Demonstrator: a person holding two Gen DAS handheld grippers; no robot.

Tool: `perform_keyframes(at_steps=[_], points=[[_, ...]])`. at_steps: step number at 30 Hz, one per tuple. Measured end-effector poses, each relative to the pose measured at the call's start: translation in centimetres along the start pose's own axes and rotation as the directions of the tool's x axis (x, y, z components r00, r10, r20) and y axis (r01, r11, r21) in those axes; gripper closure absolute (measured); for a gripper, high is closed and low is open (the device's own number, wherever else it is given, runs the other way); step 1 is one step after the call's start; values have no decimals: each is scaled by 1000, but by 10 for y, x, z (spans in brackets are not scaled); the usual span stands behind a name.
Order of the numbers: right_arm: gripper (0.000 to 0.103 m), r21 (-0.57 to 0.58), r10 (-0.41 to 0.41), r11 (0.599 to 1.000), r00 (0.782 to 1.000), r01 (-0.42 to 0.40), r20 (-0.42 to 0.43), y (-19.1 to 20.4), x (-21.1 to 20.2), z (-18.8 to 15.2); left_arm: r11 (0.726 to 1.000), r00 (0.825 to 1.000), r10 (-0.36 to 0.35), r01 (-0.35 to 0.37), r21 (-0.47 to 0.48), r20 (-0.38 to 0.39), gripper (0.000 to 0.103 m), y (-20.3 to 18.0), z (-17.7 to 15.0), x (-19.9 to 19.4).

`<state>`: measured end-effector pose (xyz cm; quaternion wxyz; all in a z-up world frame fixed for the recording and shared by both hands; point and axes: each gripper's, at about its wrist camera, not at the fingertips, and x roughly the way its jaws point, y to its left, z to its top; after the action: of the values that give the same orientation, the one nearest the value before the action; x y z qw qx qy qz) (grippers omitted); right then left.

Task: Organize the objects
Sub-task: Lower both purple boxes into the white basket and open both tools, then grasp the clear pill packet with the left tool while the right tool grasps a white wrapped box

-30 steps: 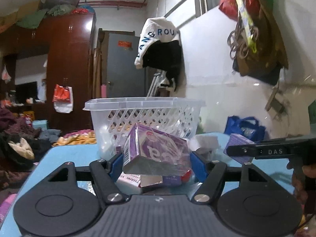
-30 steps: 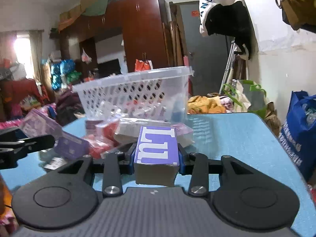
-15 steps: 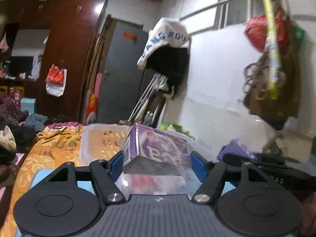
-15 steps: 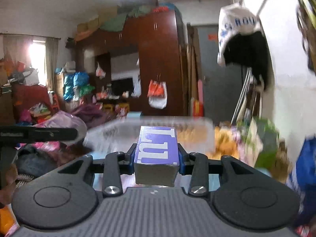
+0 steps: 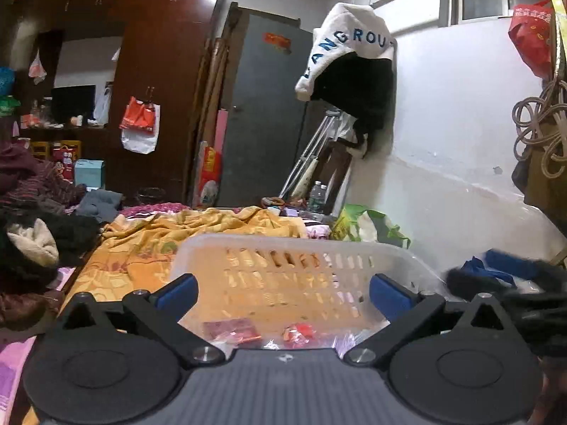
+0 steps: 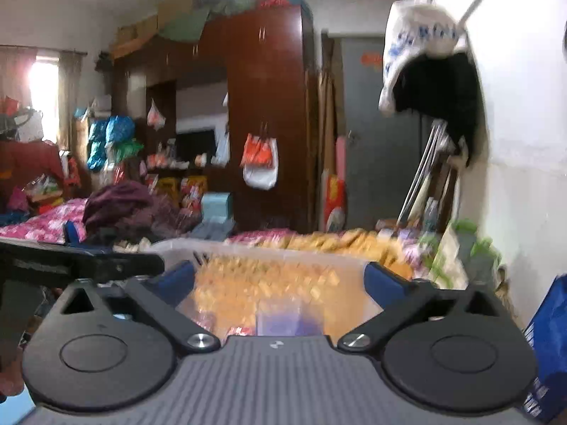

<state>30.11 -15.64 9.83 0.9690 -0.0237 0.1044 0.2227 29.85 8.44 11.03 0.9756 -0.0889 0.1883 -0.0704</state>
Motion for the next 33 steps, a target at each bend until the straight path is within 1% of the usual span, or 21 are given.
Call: perform_keyframes(at_steps=[2,3,5,8,10,12,13,16,17,19,22,25,26,29,31,33], points=[[0,1,22,1000,1000,-22,18,-1,-15,1,1000,1000,-20,20,5,6,0,6,-4,-14],[0,16,43,999,999,-43,6,-3,-24,-1,1000,1000,-11,11,22,15,0,7,-8,-24],[0,35,55,998,997,-53,-57,-5,-37,-13,998,999,19,-21,61,27,0,8,-21,-47],[0,2,32,999,989,-32,-142,-8,-48,-39,996,999,33,-34,80,6,0,15,-53,-79],[0,9,21,1000,988,-20,-154,-14,-58,-60,997,1000,29,-29,69,-3,0,26,-75,-97],[0,52,66,997,978,-57,-199,-19,-60,-74,998,999,35,-34,49,-18,0,34,-93,-107],[0,70,83,995,974,-70,-209,-21,-59,-79,999,999,34,-33,32,-29,0,38,-101,-109],[0,86,63,995,973,-45,-220,-20,-52,-85,1000,998,28,-27,6,-61,0,45,-115,-107],[0,103,68,994,971,-45,-228,-20,-48,-86,999,997,32,-31,7,-71,0,45,-118,-106],[0,137,103,988,965,-71,-240,-21,-41,-87,999,994,42,-41,7,-97,0,46,-127,-101],[0,145,117,986,962,-83,-247,-17,-36,-88,999,991,37,-37,3,-129,0,49,-138,-96],[0,150,142,983,953,-104,-269,-14,-35,-95,997,986,73,-72,11,-152,1,51,-143,-90],[0,149,141,983,950,-102,-278,-14,-34,-97,997,984,72,-72,10,-162,4,51,-143,-88],[0,138,128,986,955,-94,-269,-13,-35,-101,997,984,77,-75,17,-162,4,50,-145,-88],[1,135,129,986,958,-97,-257,-11,-37,-102,996,983,83,-77,41,-164,4,46,-145,-88],[2,117,113,989,961,-86,-251,-8,-37,-103,995,983,89,-79,66,-162,4,42,-147,-88]])
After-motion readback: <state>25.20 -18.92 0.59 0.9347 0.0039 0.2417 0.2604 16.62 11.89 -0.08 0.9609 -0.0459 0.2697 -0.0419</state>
